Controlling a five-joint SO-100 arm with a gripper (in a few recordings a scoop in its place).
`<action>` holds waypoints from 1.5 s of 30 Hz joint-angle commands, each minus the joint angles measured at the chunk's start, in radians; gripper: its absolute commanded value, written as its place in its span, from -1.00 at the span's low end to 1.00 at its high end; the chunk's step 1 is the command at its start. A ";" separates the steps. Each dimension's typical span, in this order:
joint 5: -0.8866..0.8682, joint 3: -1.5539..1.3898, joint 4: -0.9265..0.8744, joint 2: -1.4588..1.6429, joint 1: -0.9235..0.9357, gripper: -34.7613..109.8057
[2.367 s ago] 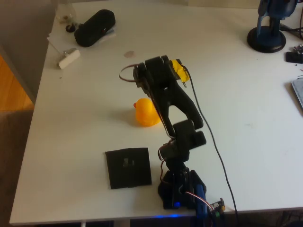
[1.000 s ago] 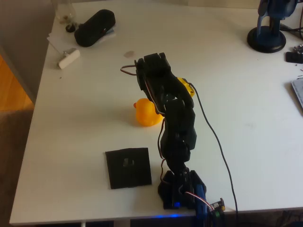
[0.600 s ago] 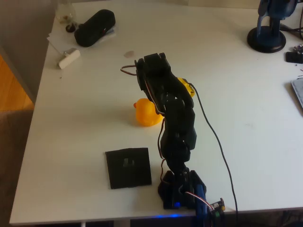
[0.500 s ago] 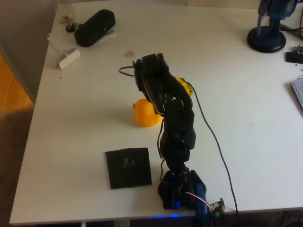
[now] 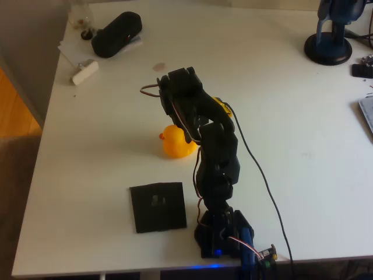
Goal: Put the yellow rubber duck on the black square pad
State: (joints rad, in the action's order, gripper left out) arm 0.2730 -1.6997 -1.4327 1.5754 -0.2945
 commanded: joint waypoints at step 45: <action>0.021 0.011 0.038 -0.040 -0.012 -0.02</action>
State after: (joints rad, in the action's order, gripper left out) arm 0.2823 -1.6997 -1.3852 1.5110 -0.2961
